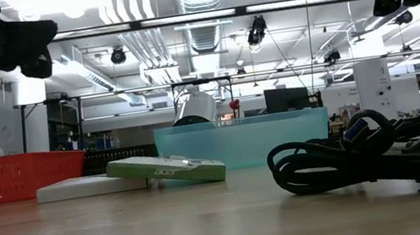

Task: Pick and place items into bin
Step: Put the black adapter into the red bin

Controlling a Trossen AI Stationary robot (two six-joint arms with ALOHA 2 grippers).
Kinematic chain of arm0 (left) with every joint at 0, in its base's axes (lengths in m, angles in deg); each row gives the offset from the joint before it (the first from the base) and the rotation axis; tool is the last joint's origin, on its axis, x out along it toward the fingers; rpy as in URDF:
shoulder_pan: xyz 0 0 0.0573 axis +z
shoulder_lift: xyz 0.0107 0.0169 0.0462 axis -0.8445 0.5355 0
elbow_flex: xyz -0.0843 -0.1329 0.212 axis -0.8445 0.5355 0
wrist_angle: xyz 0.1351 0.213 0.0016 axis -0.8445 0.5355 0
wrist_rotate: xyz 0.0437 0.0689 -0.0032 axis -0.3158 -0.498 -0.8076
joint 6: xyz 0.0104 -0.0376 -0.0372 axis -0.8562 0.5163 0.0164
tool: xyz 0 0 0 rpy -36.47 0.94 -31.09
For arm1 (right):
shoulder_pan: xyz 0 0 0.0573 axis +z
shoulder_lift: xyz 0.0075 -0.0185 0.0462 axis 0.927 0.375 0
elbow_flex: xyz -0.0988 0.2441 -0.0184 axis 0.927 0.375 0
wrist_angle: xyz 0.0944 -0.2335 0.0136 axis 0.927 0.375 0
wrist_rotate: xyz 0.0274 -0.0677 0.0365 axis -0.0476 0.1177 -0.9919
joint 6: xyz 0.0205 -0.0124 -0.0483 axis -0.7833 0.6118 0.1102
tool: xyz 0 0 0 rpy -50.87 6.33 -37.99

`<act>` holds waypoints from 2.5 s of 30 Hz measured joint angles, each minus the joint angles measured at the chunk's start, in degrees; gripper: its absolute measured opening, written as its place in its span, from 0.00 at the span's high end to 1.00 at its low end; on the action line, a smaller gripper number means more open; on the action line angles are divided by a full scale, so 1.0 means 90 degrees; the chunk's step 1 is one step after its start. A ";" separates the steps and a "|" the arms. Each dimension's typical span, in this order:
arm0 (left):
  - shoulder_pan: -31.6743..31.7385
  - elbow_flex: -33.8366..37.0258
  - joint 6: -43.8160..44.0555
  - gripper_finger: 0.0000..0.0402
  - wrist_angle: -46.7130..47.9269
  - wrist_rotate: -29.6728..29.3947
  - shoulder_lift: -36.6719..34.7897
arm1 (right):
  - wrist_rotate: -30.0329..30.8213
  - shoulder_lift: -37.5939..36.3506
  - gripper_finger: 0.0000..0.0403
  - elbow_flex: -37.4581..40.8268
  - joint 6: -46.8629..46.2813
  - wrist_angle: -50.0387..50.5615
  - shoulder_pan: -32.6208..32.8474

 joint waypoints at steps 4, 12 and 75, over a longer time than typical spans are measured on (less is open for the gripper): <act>0.0000 0.0000 0.0005 0.81 -0.0118 -0.0258 0.0051 | 0.0161 0.0019 0.79 0.0000 -0.0053 -0.0010 0.0000; 0.0000 0.0000 0.0188 0.60 -0.1433 -0.0492 0.0517 | 0.0654 0.0283 0.62 0.0000 -0.0058 -0.0797 0.0002; 0.0002 -0.0090 -0.0500 0.60 -0.5327 -0.0604 0.4513 | 0.4096 0.5907 0.30 -0.4401 -0.5761 0.5204 -0.2085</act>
